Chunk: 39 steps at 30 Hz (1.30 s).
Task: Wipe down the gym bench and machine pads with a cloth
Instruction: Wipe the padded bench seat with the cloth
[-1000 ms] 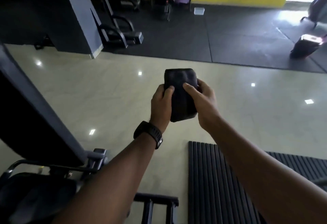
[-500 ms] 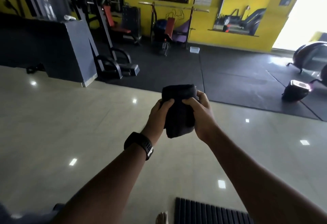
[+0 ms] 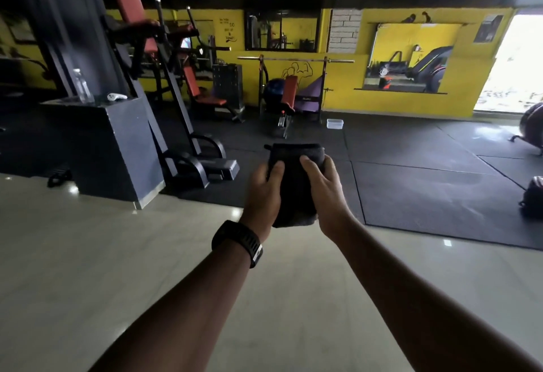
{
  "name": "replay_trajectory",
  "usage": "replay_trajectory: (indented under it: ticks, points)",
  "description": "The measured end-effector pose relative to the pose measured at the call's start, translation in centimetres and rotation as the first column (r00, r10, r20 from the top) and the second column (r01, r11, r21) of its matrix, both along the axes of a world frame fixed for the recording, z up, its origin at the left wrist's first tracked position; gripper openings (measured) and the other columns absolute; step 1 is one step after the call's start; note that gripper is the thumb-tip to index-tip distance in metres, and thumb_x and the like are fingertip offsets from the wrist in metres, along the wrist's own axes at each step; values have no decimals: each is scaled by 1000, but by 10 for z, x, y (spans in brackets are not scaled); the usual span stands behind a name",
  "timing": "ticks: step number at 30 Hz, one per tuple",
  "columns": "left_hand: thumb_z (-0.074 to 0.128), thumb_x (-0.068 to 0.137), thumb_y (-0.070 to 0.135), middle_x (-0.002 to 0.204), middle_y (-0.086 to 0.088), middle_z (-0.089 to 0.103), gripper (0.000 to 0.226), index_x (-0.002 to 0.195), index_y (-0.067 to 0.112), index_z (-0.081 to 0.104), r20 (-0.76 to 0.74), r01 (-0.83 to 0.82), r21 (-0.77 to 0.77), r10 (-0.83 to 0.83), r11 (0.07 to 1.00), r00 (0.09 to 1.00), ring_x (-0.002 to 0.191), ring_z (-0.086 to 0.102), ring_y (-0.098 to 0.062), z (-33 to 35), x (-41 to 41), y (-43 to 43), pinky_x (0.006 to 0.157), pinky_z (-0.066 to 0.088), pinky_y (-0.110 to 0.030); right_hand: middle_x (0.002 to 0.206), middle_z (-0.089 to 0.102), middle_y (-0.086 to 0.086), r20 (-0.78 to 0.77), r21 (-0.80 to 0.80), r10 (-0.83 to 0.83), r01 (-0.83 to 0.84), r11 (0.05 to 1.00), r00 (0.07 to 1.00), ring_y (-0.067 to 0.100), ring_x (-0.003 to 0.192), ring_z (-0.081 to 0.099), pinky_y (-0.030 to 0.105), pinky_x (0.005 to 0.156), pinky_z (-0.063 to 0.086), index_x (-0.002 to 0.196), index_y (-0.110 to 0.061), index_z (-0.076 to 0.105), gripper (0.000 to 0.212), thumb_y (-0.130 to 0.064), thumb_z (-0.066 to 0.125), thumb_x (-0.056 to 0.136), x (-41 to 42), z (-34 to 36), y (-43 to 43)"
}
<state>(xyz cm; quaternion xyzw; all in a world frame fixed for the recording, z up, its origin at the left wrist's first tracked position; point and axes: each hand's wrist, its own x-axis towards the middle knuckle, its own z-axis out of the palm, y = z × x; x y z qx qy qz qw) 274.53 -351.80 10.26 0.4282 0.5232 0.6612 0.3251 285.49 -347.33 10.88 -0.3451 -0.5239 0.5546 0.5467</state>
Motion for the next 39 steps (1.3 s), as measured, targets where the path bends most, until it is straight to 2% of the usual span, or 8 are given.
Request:
replay_trajectory:
  ticks: [4, 7, 14, 21, 24, 27, 32, 39]
  points:
    - [52, 105, 32, 110, 0, 75, 22, 120, 22, 66, -7, 101, -15, -101, 995, 995, 102, 71, -14, 8, -15, 106, 83, 59, -32, 119, 66, 5, -24, 74, -34, 36, 997, 999, 22, 112, 65, 41, 93, 58, 123, -24, 55, 25, -31, 61, 100, -12, 0, 110]
    - [57, 102, 39, 107, 1, 77, 30, 118, 16, 70, 25, 155, -71, -154, 985, 988, 98, 73, -12, 15, -27, 202, 75, 57, -27, 120, 65, 4, -36, 153, -40, 45, 987, 999, 24, 114, 63, 44, 97, 55, 122, -27, 56, 23, -30, 61, 100, -18, 2, 210]
    - [63, 98, 43, 113, -2, 76, 37, 122, 15, 68, 143, 76, -29, -71, 997, 987, 106, 72, -16, 40, -64, 407, 87, 57, -34, 113, 68, 4, 19, 228, 23, -27, 973, 1000, 21, 108, 66, 43, 95, 56, 122, -19, 57, 22, -25, 59, 101, -58, 42, 416]
    - [68, 80, 67, 119, 0, 74, 65, 127, 22, 66, 68, 73, -40, -70, 997, 995, 113, 70, -18, 46, -161, 606, 103, 53, -46, 114, 66, 12, 34, 257, 54, -61, 964, 998, 17, 98, 65, 30, 82, 56, 117, -15, 57, 16, -24, 57, 103, -148, 48, 614]
    - [62, 92, 61, 116, 2, 75, 51, 124, 22, 68, 38, 90, -37, -89, 995, 995, 110, 70, -16, 45, -204, 682, 97, 54, -40, 114, 65, 17, 28, 263, 53, -59, 963, 998, 25, 100, 66, 35, 82, 58, 115, -12, 57, 17, -24, 57, 103, -193, 44, 697]
    - [60, 99, 49, 108, 3, 76, 37, 118, 19, 68, 51, 34, -23, -32, 999, 998, 100, 72, -13, 53, -244, 761, 77, 56, -28, 114, 65, 17, 38, 252, 34, -42, 967, 999, 33, 107, 65, 46, 88, 57, 113, -14, 57, 16, -26, 59, 102, -240, 46, 779]
    - [55, 102, 46, 106, 6, 72, 32, 121, 20, 61, 28, -30, 12, 30, 999, 999, 93, 70, -5, 76, -307, 900, 62, 53, -17, 114, 65, 16, 60, 260, -6, -10, 965, 998, 33, 106, 65, 47, 88, 57, 115, -14, 55, 20, -27, 61, 101, -305, 66, 916]
    - [57, 100, 48, 110, 4, 74, 31, 115, 22, 65, -29, -37, 53, 39, 998, 999, 101, 71, -12, 62, -373, 1100, 83, 58, -33, 115, 66, 21, -14, 223, 17, -13, 975, 1000, 20, 92, 68, 37, 80, 60, 117, -7, 55, 25, -26, 60, 102, -367, 54, 1106]
